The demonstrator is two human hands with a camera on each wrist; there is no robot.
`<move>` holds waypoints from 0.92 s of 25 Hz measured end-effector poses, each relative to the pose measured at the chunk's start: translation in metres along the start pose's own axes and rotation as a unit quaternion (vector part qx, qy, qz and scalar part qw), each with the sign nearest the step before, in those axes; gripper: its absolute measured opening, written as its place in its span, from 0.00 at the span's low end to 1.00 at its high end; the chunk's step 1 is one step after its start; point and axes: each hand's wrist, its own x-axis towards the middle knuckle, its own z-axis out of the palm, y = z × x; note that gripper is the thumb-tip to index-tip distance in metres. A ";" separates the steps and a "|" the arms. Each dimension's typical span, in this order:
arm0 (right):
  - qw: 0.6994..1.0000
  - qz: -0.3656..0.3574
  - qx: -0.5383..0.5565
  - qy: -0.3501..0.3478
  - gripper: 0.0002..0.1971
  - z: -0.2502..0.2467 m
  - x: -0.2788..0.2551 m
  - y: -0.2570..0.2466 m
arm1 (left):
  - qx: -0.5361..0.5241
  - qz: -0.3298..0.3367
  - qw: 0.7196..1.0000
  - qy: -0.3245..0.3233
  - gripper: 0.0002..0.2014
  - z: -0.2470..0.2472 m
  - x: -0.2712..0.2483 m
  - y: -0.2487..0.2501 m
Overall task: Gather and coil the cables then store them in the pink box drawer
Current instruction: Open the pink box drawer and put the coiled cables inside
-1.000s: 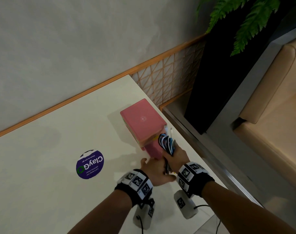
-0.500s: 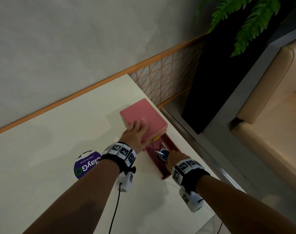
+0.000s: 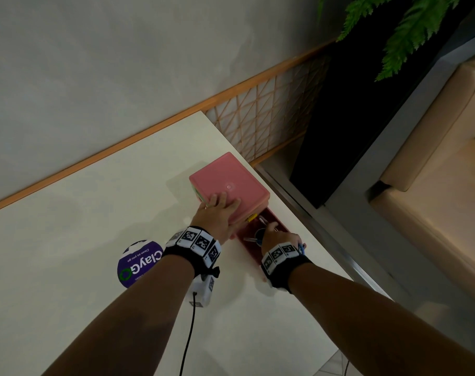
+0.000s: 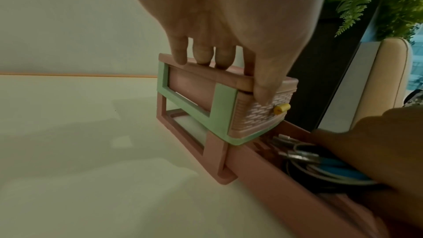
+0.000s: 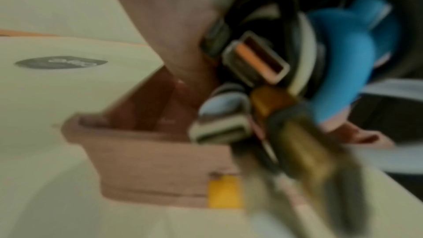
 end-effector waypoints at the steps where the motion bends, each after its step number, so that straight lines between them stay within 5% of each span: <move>1: 1.000 0.006 0.029 0.002 0.35 -0.001 0.003 -0.002 | -0.001 0.000 1.000 0.001 0.32 0.000 0.000 -0.001; 8: 1.000 0.001 -0.017 0.004 0.37 -0.002 0.018 -0.012 | -0.017 -0.002 1.000 0.000 0.32 0.001 -0.002 0.001; 19: 0.984 0.049 0.134 0.106 0.33 0.024 0.034 -0.020 | -0.014 -0.002 1.000 0.002 0.32 0.004 0.000 0.000; 23: 0.982 0.029 0.162 0.092 0.42 0.022 0.034 -0.018 | -0.014 -0.004 1.000 0.003 0.32 0.004 0.000 0.000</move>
